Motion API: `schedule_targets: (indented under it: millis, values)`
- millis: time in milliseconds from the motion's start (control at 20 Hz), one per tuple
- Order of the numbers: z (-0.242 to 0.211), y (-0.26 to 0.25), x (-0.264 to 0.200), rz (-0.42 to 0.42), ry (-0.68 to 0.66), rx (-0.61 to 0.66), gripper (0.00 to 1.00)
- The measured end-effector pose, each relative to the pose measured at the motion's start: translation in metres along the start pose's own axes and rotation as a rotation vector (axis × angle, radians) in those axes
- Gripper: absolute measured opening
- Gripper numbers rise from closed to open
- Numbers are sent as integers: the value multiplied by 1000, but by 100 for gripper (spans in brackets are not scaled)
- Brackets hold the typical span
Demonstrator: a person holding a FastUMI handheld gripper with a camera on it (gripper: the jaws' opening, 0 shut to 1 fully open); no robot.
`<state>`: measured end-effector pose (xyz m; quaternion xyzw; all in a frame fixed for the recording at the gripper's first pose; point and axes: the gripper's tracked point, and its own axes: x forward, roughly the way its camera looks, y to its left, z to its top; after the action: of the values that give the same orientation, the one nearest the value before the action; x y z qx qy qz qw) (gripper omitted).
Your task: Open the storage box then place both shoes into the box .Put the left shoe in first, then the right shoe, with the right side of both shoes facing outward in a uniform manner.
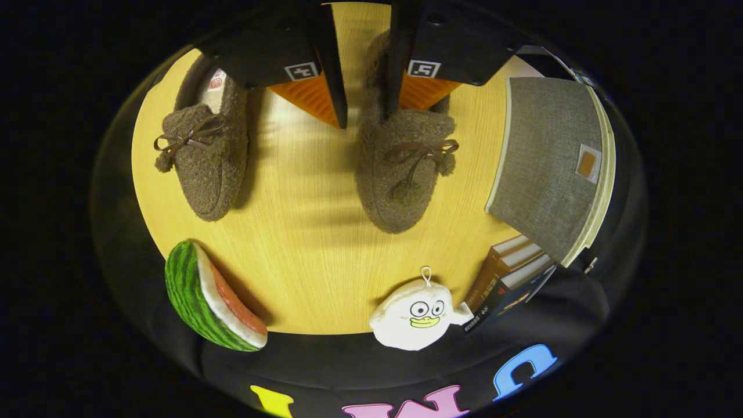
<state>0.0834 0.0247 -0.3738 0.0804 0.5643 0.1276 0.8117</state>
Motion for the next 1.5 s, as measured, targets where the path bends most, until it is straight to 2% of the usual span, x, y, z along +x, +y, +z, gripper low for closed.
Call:
schedule_targets:
  millis: [50,100,150,200,250,400,600,750,900,1100,1250,1500]
  values:
    - [-1,0,2,8,15,6,37]
    - [-1,1,2,15,22,16,37]
    - [-1,1,5,28,27,26,23]
    - [-1,0,6,35,30,30,20]
    - [-1,-4,2,22,20,41,22]
    - [-1,-3,4,27,30,44,7]
    - [2,-1,1,18,8,40,5]
    - [18,-1,-13,-10,-72,70,5]
    - [20,12,-36,35,-88,128,5]
    - [29,19,-70,32,-169,153,5]
    - [40,37,-101,69,-216,188,5]
    - [69,83,-163,187,-324,266,5]
